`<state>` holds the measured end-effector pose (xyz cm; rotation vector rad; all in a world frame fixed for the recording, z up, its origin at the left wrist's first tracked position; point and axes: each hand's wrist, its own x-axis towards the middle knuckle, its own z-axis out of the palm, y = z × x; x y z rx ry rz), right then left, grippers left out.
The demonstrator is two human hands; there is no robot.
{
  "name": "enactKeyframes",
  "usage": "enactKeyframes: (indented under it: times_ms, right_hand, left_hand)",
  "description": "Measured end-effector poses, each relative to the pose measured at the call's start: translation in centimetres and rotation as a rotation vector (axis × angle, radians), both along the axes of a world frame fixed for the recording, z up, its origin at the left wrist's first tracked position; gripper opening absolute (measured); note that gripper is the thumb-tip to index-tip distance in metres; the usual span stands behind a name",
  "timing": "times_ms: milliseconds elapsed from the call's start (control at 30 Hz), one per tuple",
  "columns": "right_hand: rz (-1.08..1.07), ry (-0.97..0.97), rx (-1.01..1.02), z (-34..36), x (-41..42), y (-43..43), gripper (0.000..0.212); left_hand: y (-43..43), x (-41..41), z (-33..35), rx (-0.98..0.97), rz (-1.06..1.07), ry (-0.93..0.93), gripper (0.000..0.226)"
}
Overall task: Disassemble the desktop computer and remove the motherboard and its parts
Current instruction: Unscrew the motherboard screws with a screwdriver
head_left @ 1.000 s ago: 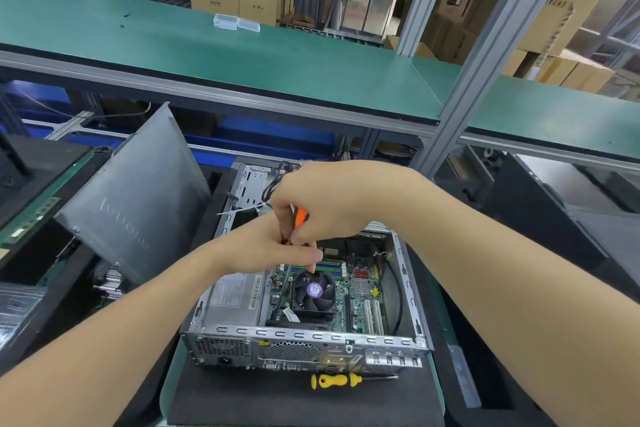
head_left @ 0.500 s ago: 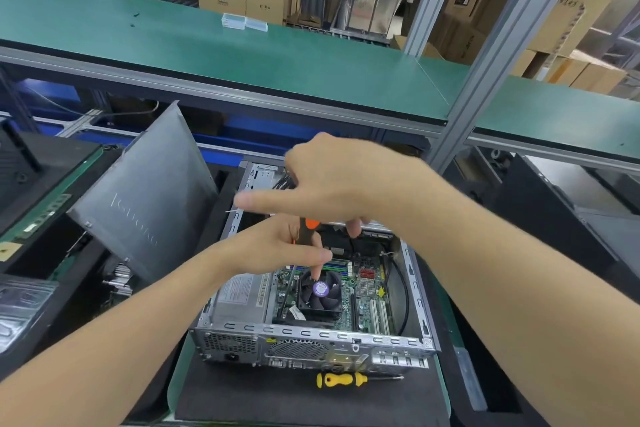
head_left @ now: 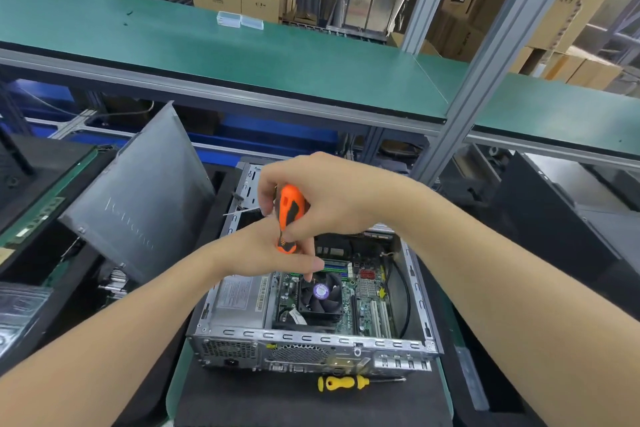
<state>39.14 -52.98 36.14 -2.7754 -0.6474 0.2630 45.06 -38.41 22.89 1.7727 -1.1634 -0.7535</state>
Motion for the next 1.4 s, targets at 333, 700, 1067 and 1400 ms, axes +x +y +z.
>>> enactKeyframes:
  times_ms: [333,700,1067,1400]
  right_hand:
    - [-0.252,0.282,0.706,-11.1,3.2,-1.9,0.022]
    - [-0.280,0.293,0.897,-17.0,7.3,-2.9,0.032]
    - [-0.308,0.242,0.923,-16.6,7.8,-2.8,0.023]
    - [-0.281,0.267,0.900,-16.5,6.8,-2.3,0.023]
  left_hand:
    - [2.5,4.2,-3.2,0.151,0.091,-0.252,0.016]
    - [0.7,5.5,-6.5,0.126,0.261,-0.489,0.028]
    - [0.7,5.4,-6.3,0.110,0.271,-0.503,0.030]
    - [1.6,5.5,-5.9,0.081,0.176,-0.372,0.039]
